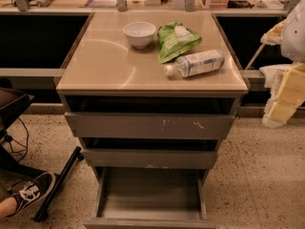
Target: Place blue plastic bottle into bottom drawer
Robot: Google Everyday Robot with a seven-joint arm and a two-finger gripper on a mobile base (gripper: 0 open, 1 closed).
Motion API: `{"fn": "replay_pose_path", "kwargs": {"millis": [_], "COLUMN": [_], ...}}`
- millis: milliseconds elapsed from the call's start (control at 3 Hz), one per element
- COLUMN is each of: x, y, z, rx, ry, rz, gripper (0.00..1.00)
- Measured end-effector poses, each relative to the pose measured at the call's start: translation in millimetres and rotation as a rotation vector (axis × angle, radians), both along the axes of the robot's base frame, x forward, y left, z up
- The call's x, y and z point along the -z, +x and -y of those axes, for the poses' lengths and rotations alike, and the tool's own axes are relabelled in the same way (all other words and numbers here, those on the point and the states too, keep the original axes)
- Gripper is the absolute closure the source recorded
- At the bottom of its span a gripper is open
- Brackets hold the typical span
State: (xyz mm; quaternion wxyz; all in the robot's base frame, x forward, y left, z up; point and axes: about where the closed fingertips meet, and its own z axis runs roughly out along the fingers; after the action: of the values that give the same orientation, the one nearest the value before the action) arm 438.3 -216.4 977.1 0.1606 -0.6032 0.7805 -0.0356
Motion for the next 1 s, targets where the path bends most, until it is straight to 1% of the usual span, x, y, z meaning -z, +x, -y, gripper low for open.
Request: {"fn": "replay_pose_path", "kwargs": {"millis": [333, 667, 1000], "x": [0, -6, -15], "y": [0, 17, 63], "z": [0, -6, -24], "rx": [0.000, -0.012, -0.048], "ry": [0.000, -0.001, 0.006], "rz": [0.000, 0.016, 0.035], "gripper": [0.00, 0.00, 0.00]}}
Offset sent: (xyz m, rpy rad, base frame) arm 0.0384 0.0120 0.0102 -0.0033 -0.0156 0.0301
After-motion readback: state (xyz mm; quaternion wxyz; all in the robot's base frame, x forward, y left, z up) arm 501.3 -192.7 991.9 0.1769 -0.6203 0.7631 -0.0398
